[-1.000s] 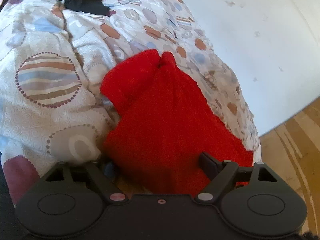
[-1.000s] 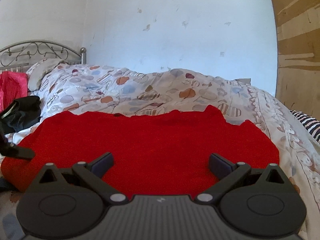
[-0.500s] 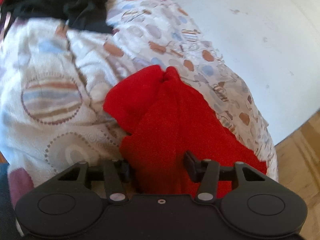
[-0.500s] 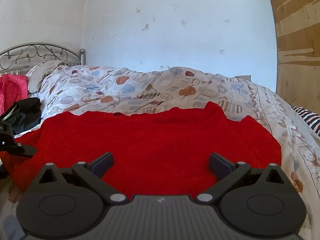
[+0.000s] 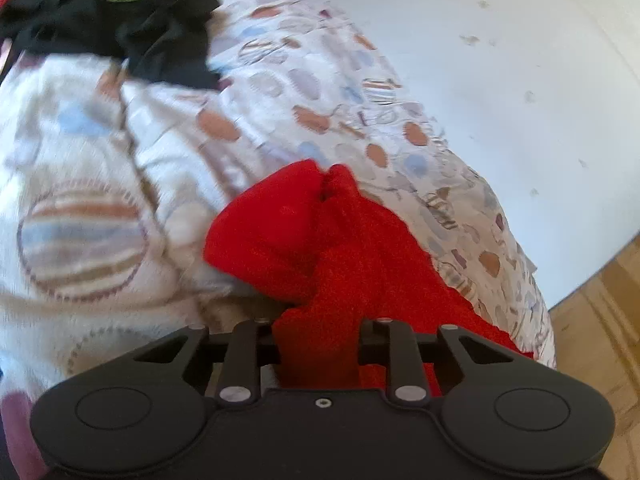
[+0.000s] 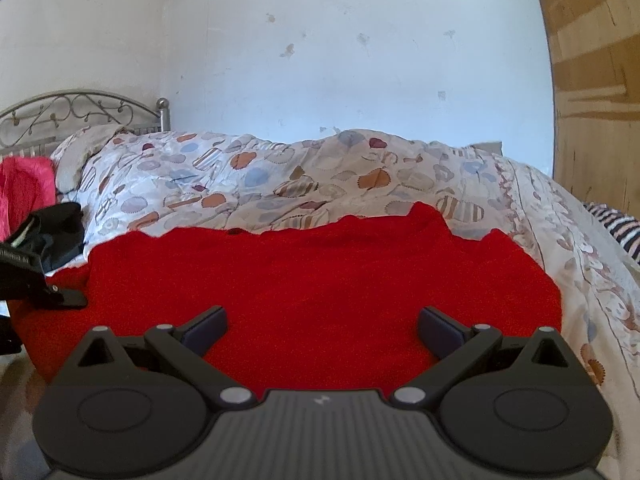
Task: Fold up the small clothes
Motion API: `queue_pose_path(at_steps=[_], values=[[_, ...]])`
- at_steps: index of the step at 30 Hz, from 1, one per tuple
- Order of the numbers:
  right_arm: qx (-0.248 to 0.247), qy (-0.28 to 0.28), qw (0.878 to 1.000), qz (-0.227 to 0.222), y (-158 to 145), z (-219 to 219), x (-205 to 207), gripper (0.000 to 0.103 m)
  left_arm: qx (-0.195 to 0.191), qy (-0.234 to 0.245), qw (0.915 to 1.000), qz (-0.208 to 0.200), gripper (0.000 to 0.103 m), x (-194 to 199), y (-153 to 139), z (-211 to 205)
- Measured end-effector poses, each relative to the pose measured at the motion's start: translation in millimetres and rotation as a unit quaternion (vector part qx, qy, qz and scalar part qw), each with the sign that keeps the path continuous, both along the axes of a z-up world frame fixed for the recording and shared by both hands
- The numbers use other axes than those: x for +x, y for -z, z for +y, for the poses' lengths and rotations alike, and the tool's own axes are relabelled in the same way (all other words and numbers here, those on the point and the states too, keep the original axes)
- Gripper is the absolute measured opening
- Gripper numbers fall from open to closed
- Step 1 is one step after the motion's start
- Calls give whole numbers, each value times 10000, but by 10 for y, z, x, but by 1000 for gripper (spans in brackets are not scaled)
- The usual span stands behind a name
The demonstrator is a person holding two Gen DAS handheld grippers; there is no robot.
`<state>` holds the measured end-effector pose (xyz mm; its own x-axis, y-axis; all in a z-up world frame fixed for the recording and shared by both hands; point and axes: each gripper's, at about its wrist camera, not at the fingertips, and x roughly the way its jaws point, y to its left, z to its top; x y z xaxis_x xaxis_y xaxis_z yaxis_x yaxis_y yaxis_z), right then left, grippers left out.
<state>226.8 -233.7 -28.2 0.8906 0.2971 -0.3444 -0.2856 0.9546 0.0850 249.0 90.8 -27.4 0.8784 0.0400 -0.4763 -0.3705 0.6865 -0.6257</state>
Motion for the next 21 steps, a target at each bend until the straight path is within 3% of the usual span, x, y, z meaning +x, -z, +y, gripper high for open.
queue_pose_path(at_steps=[4,9,13,17,21], values=[[144,54,9993,331,-108,-181,-7,103,187,93,9998,16,26,29,-75,-19],[-164,308,9993,122,-241,-456,-255,103,581,298,9979,30,25,129,-242,-102],[18,570,9984,67,-261,-810,-508,103,1093,579,9922,-163,24,239,-501,-242],[133,1008,9948,73,-210,-1132,-718,103,1888,1046,9757,-378,22,446,-849,-595],[328,1525,9878,28,-180,-1462,-871,103,2640,1693,9473,-653,22,622,-1137,-1111]])
